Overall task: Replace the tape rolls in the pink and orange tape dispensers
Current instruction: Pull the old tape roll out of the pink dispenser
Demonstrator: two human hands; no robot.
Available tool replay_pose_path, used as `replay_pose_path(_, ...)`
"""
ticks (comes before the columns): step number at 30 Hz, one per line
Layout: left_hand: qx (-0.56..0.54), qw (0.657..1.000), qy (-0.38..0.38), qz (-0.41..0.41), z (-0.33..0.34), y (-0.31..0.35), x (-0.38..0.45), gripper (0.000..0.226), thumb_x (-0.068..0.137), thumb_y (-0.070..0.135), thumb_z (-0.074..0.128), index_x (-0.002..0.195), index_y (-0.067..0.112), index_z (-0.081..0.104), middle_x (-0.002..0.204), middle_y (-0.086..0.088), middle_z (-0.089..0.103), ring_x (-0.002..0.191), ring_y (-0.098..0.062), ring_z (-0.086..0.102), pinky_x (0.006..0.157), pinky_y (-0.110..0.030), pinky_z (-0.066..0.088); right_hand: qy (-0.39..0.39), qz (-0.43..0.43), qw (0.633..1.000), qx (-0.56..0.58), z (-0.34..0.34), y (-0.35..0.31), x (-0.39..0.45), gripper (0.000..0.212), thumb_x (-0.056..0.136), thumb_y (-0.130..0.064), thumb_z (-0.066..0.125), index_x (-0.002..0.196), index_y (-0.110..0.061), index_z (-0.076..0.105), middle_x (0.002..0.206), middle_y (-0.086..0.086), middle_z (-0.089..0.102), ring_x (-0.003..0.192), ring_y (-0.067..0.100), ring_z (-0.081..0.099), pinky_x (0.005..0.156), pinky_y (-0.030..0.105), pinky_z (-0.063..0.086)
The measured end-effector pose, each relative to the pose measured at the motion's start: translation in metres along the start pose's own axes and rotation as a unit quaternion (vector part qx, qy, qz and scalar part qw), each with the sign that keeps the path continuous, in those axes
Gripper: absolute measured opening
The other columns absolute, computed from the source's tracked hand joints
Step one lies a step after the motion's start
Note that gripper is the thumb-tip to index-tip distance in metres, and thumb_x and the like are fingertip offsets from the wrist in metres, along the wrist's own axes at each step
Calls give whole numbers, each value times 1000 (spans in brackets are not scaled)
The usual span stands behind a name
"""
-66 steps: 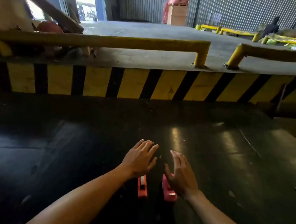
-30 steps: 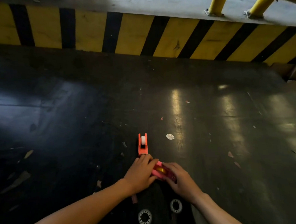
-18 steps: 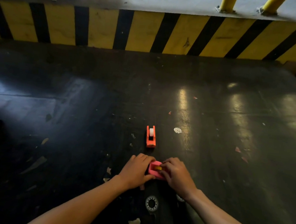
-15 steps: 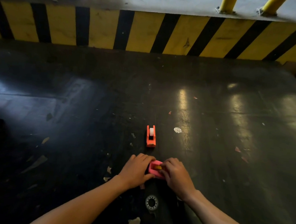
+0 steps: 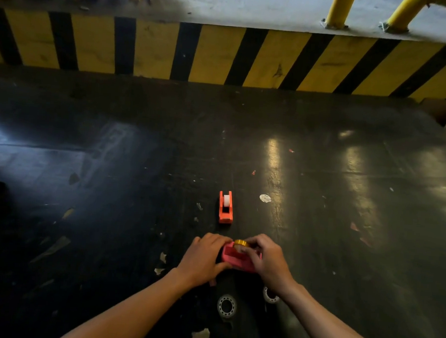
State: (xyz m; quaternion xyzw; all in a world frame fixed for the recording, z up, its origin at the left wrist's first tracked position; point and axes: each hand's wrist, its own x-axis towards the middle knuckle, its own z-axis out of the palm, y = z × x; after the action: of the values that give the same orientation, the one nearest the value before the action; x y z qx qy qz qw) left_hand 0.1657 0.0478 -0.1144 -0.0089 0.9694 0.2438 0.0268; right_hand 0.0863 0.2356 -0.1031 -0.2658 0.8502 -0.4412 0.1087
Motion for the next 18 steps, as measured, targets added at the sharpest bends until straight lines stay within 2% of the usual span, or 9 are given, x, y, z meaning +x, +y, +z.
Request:
replay_pose_path(2, -44, 998, 42, -10, -1, 3, -1, 59, 86, 54, 65, 138, 31, 48, 137, 11, 54, 126, -6, 46, 102, -26, 35, 49, 40, 995, 79, -1, -5, 0, 10, 81, -34, 78, 85, -27, 71, 82, -8, 71, 79, 4, 65, 68, 12, 48)
replay_pose_path(4, -100, 991, 84, -13, -4, 8, -2, 56, 88, 47, 65, 139, 34, 47, 137, 11, 53, 125, -2, 45, 105, -24, 36, 74, 99, 976, 178, -4, -9, 1, 11, 79, -36, 79, 85, -28, 75, 83, -7, 76, 78, 5, 70, 67, 12, 51)
replay_pose_path(6, -157, 982, 107, 0, -9, 17, -1, 51, 90, 41, 65, 137, 38, 47, 133, 13, 55, 121, 3, 49, 105, -26, 44, 67, 147, 948, 275, -6, -15, 1, 10, 79, -31, 80, 87, -27, 77, 84, -2, 79, 79, 11, 73, 66, 18, 54)
replay_pose_path(8, -194, 973, 121, 19, -12, 27, 2, 45, 91, 35, 66, 133, 38, 51, 125, 13, 57, 111, 1, 58, 97, -27, 53, 49, 172, 923, 340, -9, -20, 0, 15, 75, -31, 80, 87, -23, 78, 81, 5, 79, 73, 14, 72, 63, 21, 54)
replay_pose_path(11, -195, 970, 143, 27, -12, 34, 5, 39, 91, 32, 66, 129, 32, 59, 119, 9, 59, 104, -3, 61, 90, -29, 56, 39, 205, 895, 394, -11, -25, -2, 24, 72, -33, 79, 86, -14, 78, 76, 8, 77, 67, 14, 70, 57, 19, 53)
replay_pose_path(15, -178, 972, 152, 18, -9, 34, 6, 38, 89, 32, 69, 127, 31, 63, 114, 8, 58, 101, -5, 60, 89, -29, 56, 46, 234, 871, 428, -13, -27, -4, 12, 85, -19, 72, 85, -7, 76, 71, 8, 75, 63, 14, 67, 54, 19, 52)
replay_pose_path(18, -204, 968, 146, 18, -10, 36, 7, 32, 88, 33, 71, 119, 32, 66, 112, 13, 59, 100, -1, 61, 87, -26, 56, 26, 248, 860, 445, -16, -29, -7, 14, 89, -16, 68, 89, -4, 75, 76, 11, 75, 65, 15, 66, 56, 20, 52)
